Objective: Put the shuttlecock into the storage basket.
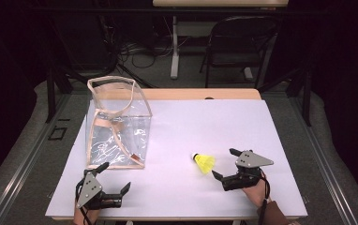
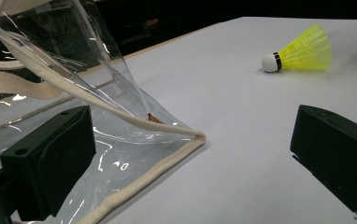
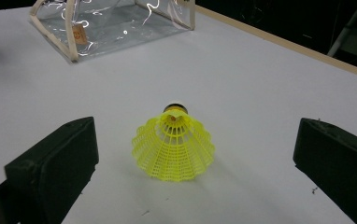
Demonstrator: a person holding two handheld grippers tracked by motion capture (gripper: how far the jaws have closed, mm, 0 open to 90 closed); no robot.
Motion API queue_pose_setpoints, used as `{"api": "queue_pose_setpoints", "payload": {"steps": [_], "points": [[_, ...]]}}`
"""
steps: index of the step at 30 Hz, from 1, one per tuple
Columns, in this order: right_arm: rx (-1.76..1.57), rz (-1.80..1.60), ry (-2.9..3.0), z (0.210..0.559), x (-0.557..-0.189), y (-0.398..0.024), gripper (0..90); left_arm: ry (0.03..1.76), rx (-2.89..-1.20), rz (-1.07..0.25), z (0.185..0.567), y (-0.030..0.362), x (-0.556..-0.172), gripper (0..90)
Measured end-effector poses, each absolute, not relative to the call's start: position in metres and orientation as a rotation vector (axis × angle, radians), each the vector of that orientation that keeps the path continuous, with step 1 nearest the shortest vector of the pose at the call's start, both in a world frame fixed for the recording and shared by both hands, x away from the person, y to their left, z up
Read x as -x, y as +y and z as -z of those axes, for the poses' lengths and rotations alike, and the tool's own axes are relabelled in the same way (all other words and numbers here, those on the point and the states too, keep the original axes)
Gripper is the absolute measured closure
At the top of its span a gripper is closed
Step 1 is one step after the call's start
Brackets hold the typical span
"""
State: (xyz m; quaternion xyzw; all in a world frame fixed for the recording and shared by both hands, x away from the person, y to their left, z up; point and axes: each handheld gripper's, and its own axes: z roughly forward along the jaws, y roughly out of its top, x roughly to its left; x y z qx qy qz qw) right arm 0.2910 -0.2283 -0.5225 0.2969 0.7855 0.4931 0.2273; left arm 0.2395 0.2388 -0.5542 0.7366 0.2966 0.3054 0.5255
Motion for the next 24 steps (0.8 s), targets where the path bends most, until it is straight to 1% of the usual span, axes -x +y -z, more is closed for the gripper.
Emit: {"api": "queue_pose_setpoints", "payload": {"steps": [24], "points": [[-0.813, -1.325, 2.231, 0.527, -0.316, -0.218, 0.0, 0.712, -1.763, -0.728, 0.554, 0.238, -0.240, 0.0]]}}
